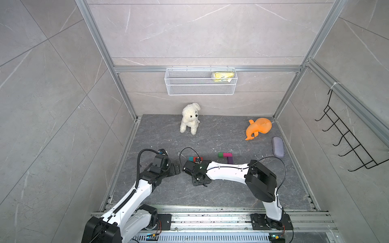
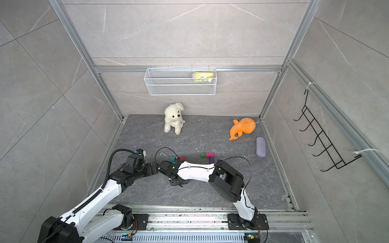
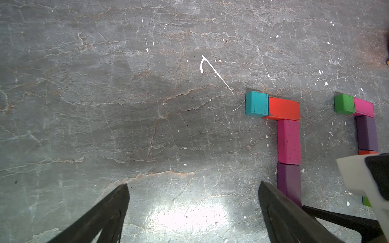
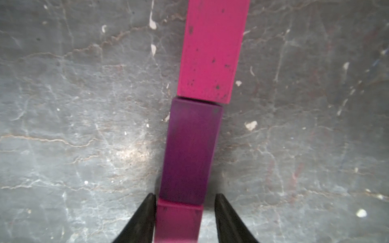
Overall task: Assemble the number 7 with building blocks
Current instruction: Adjust the building block at the center of the board.
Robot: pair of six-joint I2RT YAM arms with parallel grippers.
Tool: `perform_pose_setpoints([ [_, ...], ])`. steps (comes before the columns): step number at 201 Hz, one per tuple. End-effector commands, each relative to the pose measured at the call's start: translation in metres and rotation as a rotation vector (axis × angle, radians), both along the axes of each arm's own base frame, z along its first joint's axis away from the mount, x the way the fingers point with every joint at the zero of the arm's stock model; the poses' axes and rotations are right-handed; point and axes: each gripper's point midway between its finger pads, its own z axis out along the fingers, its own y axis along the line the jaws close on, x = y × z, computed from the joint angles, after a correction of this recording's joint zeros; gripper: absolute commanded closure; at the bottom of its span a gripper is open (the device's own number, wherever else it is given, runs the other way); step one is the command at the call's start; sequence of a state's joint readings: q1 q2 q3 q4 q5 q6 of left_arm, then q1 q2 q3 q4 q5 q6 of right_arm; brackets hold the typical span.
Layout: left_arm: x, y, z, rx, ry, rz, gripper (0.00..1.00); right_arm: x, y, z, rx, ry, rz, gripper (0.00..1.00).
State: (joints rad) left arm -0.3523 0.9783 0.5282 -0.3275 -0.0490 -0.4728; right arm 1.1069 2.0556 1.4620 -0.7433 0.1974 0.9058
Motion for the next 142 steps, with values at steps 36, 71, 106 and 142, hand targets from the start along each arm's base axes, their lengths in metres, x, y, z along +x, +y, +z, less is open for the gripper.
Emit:
perform_pose_setpoints([
  [36, 0.002, 0.0, 0.003, -0.019, -0.011, 0.005, 0.0, 0.001, -0.004, -0.003, -0.032, 0.0, -0.011, 0.5],
  [71, 0.002, 0.0, 0.003, -0.016, -0.011, 0.007, 0.0, 0.005, 0.002, 0.006, -0.002, -0.021, -0.011, 0.4],
  [106, 0.002, 0.001, 0.003, -0.015, -0.01, 0.011, 0.0, 0.011, 0.005, 0.024, 0.032, -0.072, -0.015, 0.32],
  [142, 0.001, 0.003, 0.003, -0.003, -0.018, 0.013, 0.0, 0.023, 0.0, 0.057, 0.052, -0.173, -0.001, 0.21],
])
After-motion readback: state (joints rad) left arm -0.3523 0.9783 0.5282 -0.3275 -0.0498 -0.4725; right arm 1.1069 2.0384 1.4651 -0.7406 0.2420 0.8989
